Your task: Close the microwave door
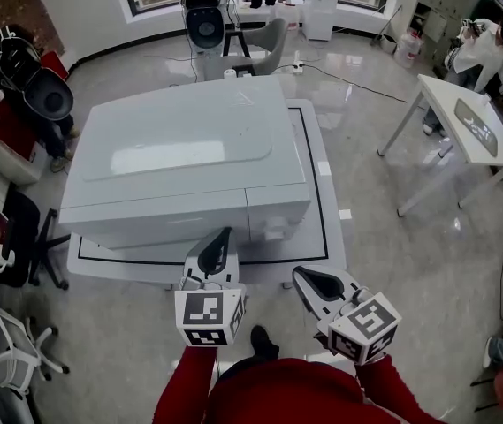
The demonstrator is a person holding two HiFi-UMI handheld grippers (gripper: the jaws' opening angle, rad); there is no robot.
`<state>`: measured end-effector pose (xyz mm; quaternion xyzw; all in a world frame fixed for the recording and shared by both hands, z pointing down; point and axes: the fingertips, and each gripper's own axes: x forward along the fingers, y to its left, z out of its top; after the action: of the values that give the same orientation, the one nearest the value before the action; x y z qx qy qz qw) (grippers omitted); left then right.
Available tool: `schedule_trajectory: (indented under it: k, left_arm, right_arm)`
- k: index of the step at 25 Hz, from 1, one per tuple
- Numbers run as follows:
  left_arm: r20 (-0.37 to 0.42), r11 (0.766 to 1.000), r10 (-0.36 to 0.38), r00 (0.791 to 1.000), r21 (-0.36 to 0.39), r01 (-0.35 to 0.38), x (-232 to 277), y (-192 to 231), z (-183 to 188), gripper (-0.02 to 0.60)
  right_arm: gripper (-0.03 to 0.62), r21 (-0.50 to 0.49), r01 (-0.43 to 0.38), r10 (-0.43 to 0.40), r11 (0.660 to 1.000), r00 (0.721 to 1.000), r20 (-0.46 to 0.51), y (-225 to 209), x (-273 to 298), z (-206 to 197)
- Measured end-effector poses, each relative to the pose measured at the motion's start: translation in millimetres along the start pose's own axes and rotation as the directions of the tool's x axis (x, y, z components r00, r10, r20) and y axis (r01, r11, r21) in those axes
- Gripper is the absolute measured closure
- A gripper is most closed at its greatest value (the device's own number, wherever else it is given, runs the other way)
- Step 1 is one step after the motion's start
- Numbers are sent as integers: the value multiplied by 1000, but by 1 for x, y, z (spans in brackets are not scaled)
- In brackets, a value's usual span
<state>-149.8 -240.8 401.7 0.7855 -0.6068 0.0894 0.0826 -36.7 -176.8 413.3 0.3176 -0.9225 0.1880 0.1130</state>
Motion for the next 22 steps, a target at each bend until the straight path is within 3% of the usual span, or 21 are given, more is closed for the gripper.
schedule_trajectory:
  k: [7,11,22]
  left_arm:
    - [-3,1000,-3,1000,15,3,3,0,-1,572]
    - [21,999,-44,999,-25,45,-1,-2,1,572]
    - [67,997,-74,995,-4,75,-50,-5,2,572]
  right_arm:
    - [582,-9,-13,13,1000,1000,6,7,1,3]
    - [582,-15,-16,16,1000,1000,12,10,-3,2]
    - [582,-23,-24,25,999,999,33,14,-14,0]
